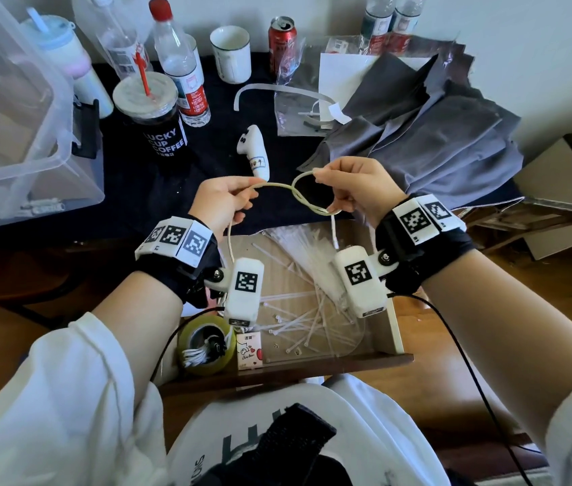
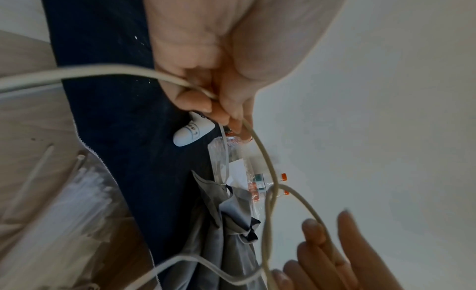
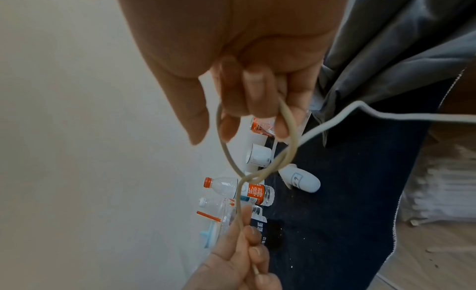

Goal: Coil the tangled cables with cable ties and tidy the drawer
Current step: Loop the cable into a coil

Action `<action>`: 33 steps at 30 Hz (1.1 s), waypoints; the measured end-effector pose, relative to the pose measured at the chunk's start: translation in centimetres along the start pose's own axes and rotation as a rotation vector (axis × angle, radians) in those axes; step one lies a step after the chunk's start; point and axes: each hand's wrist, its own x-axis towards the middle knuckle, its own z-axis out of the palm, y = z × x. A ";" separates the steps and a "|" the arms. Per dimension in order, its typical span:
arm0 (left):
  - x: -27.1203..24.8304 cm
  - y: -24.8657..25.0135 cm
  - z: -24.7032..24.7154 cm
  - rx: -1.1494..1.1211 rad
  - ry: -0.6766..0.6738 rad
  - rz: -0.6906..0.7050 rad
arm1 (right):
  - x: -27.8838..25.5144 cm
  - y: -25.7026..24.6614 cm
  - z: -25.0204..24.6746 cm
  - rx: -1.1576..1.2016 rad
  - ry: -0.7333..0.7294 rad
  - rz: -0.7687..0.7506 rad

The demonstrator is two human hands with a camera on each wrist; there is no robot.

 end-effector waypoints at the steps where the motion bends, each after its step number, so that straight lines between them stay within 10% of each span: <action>1: 0.1 -0.2 0.0 0.010 -0.003 -0.009 | 0.0 0.2 0.0 -0.001 0.020 -0.002; 14: -1.2 2.3 2.8 0.095 -0.310 -0.019 | -0.3 -0.7 1.8 0.287 -0.068 0.096; 22: -1.0 2.6 2.1 -0.177 -0.228 0.000 | -0.8 0.6 0.4 -0.294 -0.026 0.172; 29: -1.1 2.2 3.0 -0.074 -0.219 0.149 | -0.7 0.0 1.4 -0.166 -0.040 0.401; 33: -0.9 1.9 3.1 0.063 -0.275 0.128 | -0.3 -0.1 1.5 -0.018 0.053 0.272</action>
